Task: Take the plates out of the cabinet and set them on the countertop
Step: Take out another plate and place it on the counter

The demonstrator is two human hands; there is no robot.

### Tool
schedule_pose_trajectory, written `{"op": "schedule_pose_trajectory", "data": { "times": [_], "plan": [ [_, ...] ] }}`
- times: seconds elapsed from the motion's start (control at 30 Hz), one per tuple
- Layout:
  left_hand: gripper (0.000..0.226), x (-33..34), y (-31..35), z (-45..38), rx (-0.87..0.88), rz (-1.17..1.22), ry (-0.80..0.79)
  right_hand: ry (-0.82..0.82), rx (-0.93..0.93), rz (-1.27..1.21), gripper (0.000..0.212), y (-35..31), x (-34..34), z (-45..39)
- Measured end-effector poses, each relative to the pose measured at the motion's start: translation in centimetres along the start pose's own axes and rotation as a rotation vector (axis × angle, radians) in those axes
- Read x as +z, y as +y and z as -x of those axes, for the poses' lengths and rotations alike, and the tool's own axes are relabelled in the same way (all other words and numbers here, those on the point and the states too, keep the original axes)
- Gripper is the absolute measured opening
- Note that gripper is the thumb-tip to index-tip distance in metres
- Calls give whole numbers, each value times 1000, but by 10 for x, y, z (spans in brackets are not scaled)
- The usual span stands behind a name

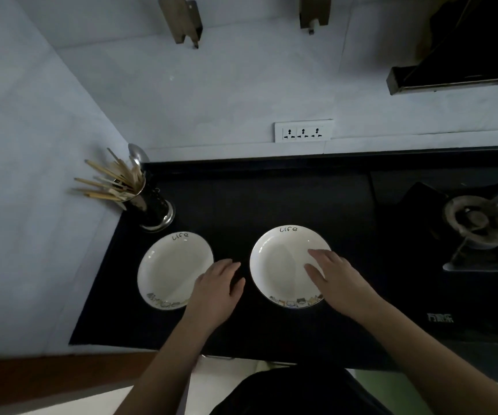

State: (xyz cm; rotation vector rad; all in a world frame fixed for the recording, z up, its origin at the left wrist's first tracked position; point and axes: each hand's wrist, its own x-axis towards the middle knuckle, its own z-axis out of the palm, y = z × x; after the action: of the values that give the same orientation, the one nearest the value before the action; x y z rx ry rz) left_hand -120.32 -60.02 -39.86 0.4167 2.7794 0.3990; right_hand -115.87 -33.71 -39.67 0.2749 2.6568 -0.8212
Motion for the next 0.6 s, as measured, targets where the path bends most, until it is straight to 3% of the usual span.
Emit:
{"op": "schedule_pose_trajectory", "data": {
  "times": [0.1,0.27,0.47,0.6],
  "plan": [
    [60,-11,0,22,30,-195,88,65,-148,136,60,-21,2,10],
    [72,-26,-2,49,9,-233,180,113,-270,340,66,-29,11,22],
    [73,-25,-2,69,132,-254,74,184,-230,382,75,-30,4,58],
    [71,-26,-5,82,174,-283,107,210,-199,358,77,-51,16,84]
  ]
}}
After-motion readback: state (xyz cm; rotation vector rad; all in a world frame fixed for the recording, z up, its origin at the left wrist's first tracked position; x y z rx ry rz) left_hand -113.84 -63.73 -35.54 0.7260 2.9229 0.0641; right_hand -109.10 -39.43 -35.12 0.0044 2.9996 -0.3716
